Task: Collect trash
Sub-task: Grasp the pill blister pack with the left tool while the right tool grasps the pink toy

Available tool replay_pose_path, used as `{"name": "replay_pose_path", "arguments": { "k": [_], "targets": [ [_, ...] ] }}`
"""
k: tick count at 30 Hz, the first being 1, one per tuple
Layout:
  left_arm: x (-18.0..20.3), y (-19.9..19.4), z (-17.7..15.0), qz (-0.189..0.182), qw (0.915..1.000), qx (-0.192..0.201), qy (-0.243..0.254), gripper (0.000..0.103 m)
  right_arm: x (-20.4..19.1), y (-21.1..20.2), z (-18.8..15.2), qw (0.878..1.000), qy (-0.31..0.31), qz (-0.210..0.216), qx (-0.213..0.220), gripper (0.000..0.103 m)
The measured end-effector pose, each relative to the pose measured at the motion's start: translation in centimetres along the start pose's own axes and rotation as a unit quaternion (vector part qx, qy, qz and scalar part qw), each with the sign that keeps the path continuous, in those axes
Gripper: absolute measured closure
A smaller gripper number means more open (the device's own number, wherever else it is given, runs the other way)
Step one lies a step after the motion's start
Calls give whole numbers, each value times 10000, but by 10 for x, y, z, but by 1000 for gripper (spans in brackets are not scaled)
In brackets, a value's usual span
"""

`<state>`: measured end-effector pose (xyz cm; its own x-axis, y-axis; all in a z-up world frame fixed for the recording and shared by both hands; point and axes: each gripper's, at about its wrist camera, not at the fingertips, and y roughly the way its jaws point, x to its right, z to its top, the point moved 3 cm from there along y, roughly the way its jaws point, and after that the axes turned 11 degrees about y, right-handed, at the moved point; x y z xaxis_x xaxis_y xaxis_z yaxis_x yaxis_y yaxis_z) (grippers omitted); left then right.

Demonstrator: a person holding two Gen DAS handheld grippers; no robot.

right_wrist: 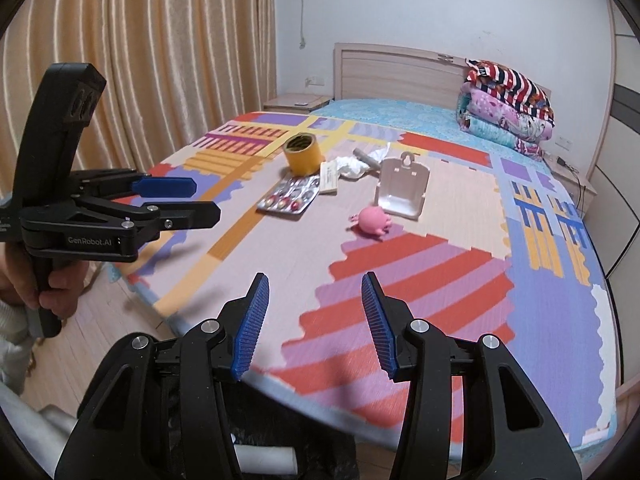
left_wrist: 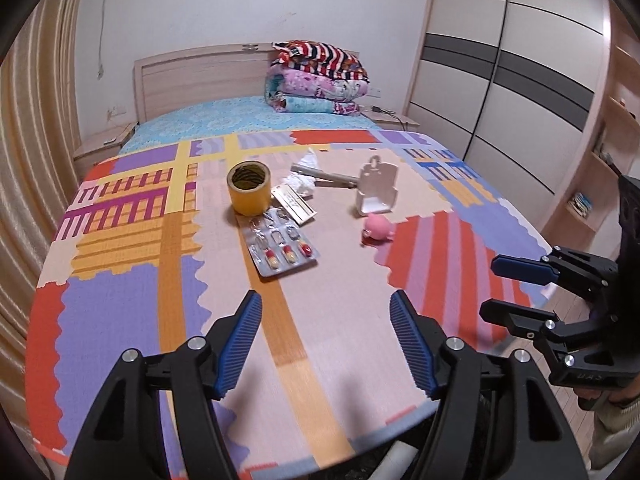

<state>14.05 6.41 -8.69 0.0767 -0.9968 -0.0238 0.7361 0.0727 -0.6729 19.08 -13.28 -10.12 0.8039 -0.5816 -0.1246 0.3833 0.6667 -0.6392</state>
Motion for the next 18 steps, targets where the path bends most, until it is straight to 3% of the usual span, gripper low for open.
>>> {"name": "replay_pose_path", "arguments": {
  "k": [18],
  "targets": [
    [-31, 66, 23, 221, 9982, -358, -416, 36, 40, 62, 45, 9959, 889, -34, -147, 55]
  ]
}}
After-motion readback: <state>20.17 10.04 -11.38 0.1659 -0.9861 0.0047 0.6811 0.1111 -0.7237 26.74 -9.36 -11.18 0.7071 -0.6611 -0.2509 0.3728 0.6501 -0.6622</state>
